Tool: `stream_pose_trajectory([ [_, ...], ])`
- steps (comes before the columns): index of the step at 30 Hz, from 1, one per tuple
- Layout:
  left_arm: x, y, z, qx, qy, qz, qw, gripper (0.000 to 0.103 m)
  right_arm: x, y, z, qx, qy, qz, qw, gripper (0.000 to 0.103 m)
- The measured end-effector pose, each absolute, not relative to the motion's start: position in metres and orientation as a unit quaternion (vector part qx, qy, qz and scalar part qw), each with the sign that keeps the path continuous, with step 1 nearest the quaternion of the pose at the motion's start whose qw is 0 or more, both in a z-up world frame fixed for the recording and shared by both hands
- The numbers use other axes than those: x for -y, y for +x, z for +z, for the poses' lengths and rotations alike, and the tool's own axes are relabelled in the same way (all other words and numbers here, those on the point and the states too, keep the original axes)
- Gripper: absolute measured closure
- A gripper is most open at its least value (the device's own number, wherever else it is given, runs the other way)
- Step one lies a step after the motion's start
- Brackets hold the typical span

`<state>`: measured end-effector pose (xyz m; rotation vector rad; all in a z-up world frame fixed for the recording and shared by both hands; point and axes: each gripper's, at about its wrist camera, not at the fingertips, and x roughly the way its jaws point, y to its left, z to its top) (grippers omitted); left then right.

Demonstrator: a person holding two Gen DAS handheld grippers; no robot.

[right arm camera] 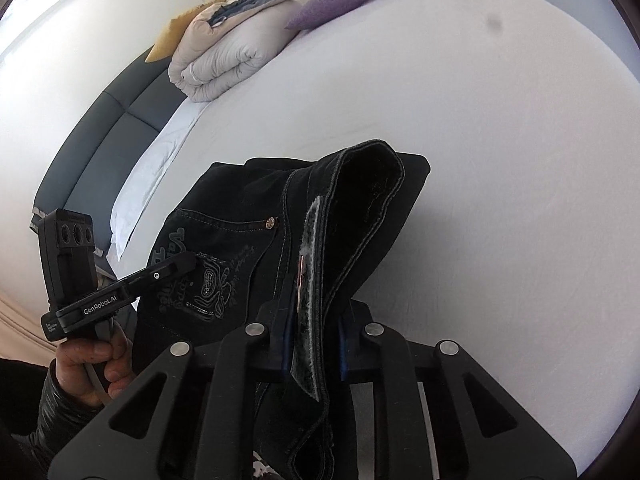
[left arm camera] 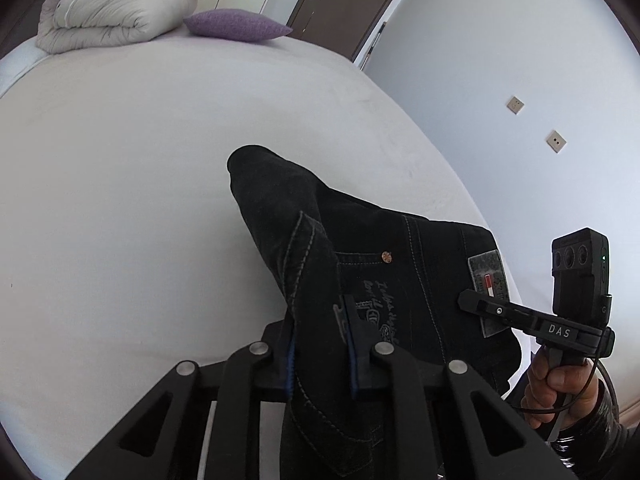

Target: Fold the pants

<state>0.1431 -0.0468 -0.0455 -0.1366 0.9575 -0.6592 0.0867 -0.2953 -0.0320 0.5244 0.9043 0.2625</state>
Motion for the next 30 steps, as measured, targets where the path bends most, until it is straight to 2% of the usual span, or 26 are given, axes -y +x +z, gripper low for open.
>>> stream_pose_trajectory([
  [9, 0.12, 0.219, -0.027, -0.436, -0.039, -0.335, 0.834, 0.084, 0.377, 0.15, 0.01, -0.407, 0.241, 0.103, 0.875, 0.088],
  [15, 0.15, 0.263, -0.045, -0.448, -0.027, -0.332, 0.83, 0.084, 0.435, 0.203, -0.007, -0.413, 0.256, 0.098, 0.868, 0.088],
  [19, 0.157, 0.28, -0.077, -0.473, -0.022, -0.318, 0.821, 0.083, 0.453, 0.236, -0.043, -0.439, 0.263, 0.094, 0.854, 0.088],
  [23, 0.152, 0.282, -0.096, -0.478, -0.033, -0.312, 0.821, 0.075, 0.466, 0.236, -0.077, -0.442, 0.293, 0.082, 0.844, 0.074],
  [24, 0.151, 0.282, -0.097, -0.478, -0.034, -0.309, 0.822, 0.071, 0.471, 0.235, -0.082, -0.437, 0.309, 0.085, 0.84, 0.073],
  [26, 0.15, 0.282, -0.096, -0.475, -0.033, -0.309, 0.824, 0.07, 0.479, 0.228, -0.087, -0.425, 0.329, 0.089, 0.839, 0.072],
  [30, 0.142, 0.263, -0.086, -0.46, -0.023, -0.301, 0.835, 0.068, 0.482, 0.206, -0.082, -0.405, 0.334, 0.066, 0.849, 0.059],
])
